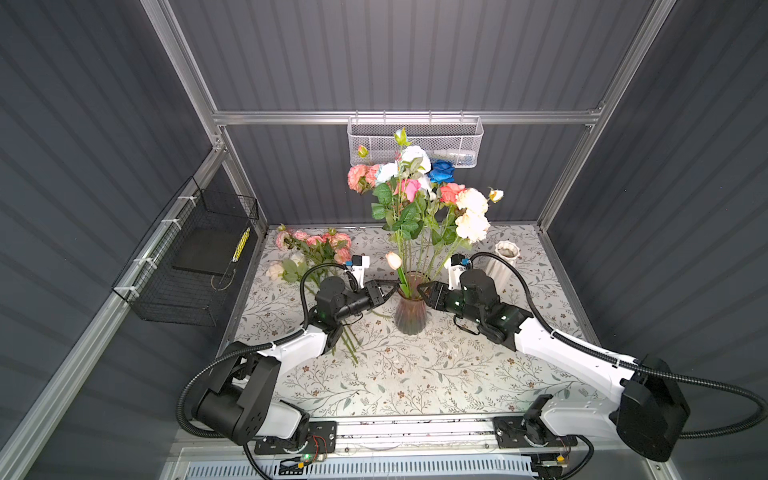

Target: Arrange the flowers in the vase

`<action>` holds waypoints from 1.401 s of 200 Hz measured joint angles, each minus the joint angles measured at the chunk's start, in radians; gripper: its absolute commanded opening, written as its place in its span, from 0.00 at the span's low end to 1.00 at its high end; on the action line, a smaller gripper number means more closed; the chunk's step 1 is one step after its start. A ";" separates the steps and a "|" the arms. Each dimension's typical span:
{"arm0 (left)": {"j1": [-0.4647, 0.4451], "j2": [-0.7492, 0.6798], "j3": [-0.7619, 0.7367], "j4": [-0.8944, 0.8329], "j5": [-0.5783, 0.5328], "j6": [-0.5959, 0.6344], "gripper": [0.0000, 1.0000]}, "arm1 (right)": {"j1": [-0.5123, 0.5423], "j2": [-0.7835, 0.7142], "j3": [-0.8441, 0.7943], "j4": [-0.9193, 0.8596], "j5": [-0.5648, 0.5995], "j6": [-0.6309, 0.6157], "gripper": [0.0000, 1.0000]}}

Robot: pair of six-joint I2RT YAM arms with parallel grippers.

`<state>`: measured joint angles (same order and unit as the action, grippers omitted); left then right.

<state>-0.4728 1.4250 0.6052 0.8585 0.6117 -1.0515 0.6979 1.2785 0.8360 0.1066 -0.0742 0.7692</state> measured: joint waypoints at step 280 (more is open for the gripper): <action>0.081 0.419 0.443 0.024 -0.052 -0.018 0.16 | -0.195 0.354 0.297 0.107 -0.050 -0.073 0.26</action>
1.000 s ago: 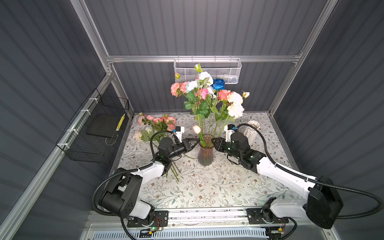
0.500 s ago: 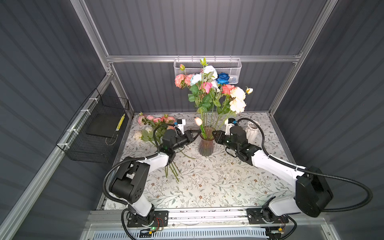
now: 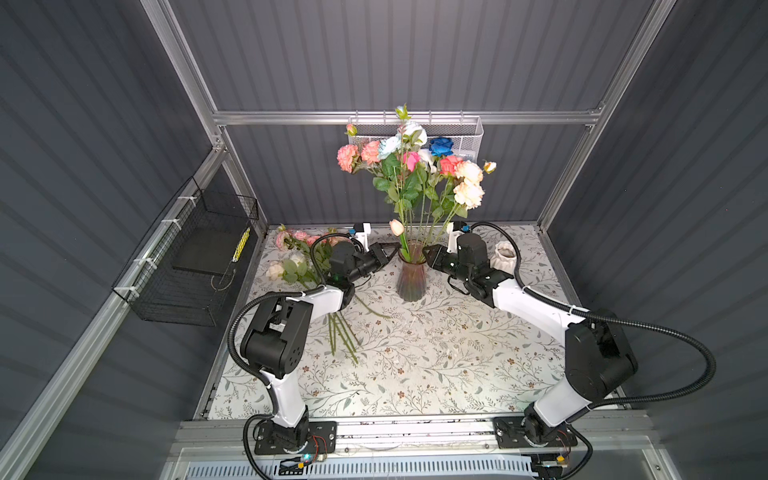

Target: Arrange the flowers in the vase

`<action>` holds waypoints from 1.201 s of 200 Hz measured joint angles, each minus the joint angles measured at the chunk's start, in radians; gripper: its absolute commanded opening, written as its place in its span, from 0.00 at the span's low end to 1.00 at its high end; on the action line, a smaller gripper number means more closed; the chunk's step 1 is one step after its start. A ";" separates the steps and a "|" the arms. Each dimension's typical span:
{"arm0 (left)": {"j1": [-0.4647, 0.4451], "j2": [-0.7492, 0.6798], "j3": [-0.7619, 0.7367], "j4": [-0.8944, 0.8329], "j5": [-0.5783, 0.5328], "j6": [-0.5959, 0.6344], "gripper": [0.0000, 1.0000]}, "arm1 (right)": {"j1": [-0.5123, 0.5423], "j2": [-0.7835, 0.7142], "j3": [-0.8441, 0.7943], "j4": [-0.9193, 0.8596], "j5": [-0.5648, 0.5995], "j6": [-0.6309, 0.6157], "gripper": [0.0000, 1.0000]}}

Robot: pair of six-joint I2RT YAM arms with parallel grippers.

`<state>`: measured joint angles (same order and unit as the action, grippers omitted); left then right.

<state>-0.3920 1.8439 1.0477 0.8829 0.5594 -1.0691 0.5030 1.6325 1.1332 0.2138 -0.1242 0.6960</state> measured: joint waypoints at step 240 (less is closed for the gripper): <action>0.042 -0.705 -0.324 -0.552 -0.377 0.201 1.00 | 0.008 -0.789 -0.363 -0.241 -0.093 0.018 0.77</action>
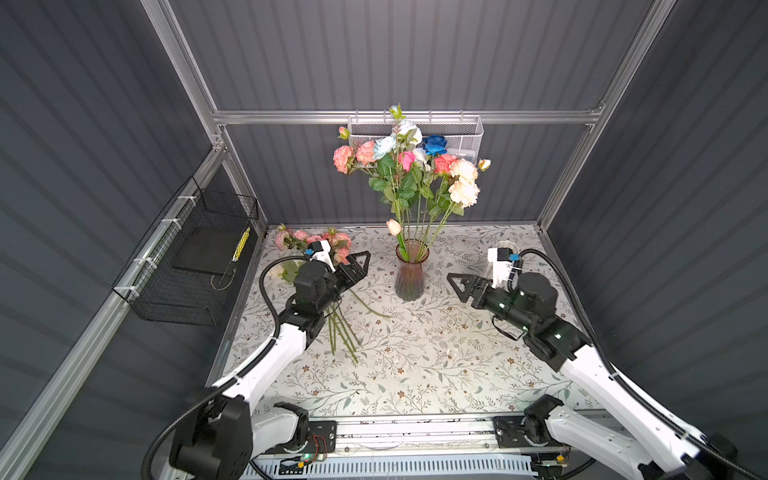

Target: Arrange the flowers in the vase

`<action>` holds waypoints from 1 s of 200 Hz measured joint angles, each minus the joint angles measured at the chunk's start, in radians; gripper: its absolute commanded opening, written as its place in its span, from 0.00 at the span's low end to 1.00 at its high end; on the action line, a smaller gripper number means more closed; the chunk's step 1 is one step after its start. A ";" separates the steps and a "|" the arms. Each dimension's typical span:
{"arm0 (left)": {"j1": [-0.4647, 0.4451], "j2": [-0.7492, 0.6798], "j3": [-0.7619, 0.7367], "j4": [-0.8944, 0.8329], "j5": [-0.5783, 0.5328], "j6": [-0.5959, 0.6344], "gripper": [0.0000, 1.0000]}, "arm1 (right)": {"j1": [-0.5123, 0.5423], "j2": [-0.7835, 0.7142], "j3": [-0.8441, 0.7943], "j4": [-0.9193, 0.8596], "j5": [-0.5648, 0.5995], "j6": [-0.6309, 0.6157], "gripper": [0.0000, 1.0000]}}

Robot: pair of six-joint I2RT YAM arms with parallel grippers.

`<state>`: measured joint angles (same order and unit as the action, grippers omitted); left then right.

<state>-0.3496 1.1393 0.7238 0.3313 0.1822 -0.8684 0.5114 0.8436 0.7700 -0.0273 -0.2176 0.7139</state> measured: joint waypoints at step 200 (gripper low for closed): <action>0.000 -0.596 -0.144 -0.475 -0.109 0.111 1.00 | -0.411 0.371 0.442 -0.513 0.251 -0.251 0.99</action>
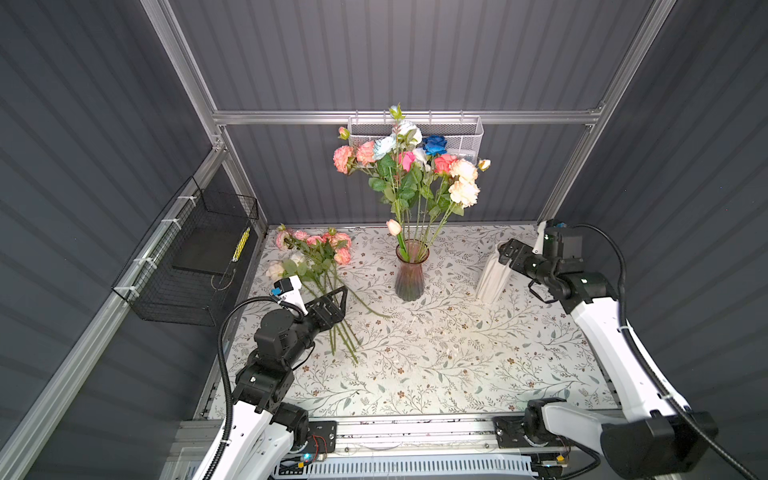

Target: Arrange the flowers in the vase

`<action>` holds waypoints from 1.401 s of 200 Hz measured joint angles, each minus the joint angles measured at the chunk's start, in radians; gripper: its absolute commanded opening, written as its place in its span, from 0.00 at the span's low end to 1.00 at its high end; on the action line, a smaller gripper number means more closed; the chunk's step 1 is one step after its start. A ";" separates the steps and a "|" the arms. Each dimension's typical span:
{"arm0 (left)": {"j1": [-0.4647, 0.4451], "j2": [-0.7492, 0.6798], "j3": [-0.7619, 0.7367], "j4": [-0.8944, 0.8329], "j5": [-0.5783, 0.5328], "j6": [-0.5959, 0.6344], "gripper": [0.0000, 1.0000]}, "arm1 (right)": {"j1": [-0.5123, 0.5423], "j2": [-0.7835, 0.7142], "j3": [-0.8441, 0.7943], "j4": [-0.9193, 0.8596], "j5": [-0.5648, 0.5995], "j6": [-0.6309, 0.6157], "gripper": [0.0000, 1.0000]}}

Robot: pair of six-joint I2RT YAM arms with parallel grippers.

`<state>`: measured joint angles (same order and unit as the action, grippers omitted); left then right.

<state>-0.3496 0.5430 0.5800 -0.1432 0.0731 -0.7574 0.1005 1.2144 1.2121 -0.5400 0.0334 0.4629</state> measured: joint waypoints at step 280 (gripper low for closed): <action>0.000 0.017 0.005 -0.064 -0.003 0.049 1.00 | 0.194 -0.069 0.008 -0.014 0.111 -0.194 0.80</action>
<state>-0.3496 0.5598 0.5854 -0.2077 0.0700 -0.7086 0.2943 1.1454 1.2201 -0.5537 0.1444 0.2691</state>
